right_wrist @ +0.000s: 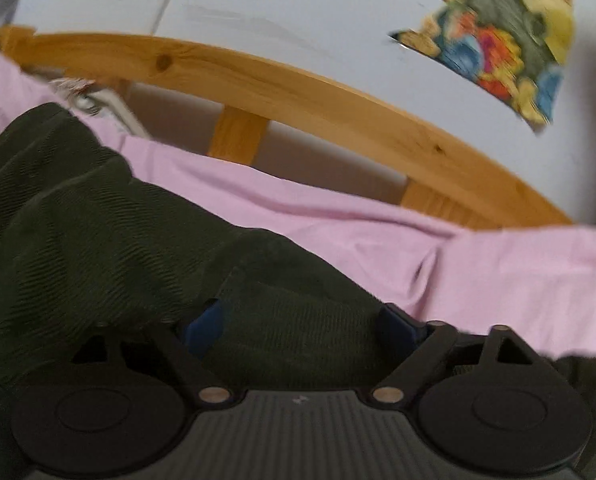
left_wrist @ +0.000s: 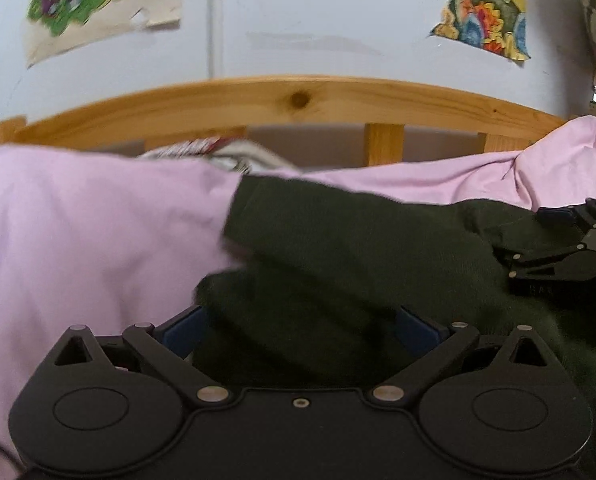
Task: Fold large clothes
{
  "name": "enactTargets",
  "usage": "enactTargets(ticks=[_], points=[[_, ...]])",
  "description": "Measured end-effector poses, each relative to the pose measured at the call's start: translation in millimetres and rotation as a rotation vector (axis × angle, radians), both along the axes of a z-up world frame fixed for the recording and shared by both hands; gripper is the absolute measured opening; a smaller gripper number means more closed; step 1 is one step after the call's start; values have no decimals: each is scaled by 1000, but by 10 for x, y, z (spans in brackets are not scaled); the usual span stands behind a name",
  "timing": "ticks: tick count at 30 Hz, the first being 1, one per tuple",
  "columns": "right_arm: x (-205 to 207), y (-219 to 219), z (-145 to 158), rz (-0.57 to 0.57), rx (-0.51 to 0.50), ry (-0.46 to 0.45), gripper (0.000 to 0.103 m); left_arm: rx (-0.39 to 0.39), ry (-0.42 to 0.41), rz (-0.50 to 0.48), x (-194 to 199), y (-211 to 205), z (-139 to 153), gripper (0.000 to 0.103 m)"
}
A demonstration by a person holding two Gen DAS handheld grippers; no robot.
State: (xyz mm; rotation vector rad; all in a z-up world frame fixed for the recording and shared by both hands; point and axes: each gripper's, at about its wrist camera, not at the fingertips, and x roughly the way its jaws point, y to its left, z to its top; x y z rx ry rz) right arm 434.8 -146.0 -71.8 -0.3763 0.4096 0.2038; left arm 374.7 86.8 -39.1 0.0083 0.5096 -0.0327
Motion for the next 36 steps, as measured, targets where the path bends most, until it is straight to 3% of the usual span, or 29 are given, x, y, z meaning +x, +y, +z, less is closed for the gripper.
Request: enactTargets(ticks=[6, 9, 12, 15, 21, 25, 29, 36], points=[[-216, -178, 311, -3, 24, -16, 100, -19, 15, 17, -226, 170, 86, 102], [-574, -437, 540, 12, 67, -43, 102, -33, -12, -4, -429, 221, 158, 102], [-926, -635, 746, 46, 46, -67, 103, -24, -17, -30, -590, 218, 186, 102], [-1331, -866, 918, 52, 43, -93, 103, -6, 17, -48, -733, 171, 198, 102], [-2127, -1267, 1108, 63, 58, -61, 103, 65, 59, -92, -1210, -10, 274, 102], [-2710, -1454, 1106, 110, 54, -14, 103, 122, 95, -118, -1609, -153, 309, 102], [-3227, -1563, 1004, 192, 31, 106, 103, 138, 132, -148, -2044, -279, 293, 102], [-4051, -1401, 647, 412, -193, 219, 103, 173, 236, -306, -2618, -589, 7, 102]])
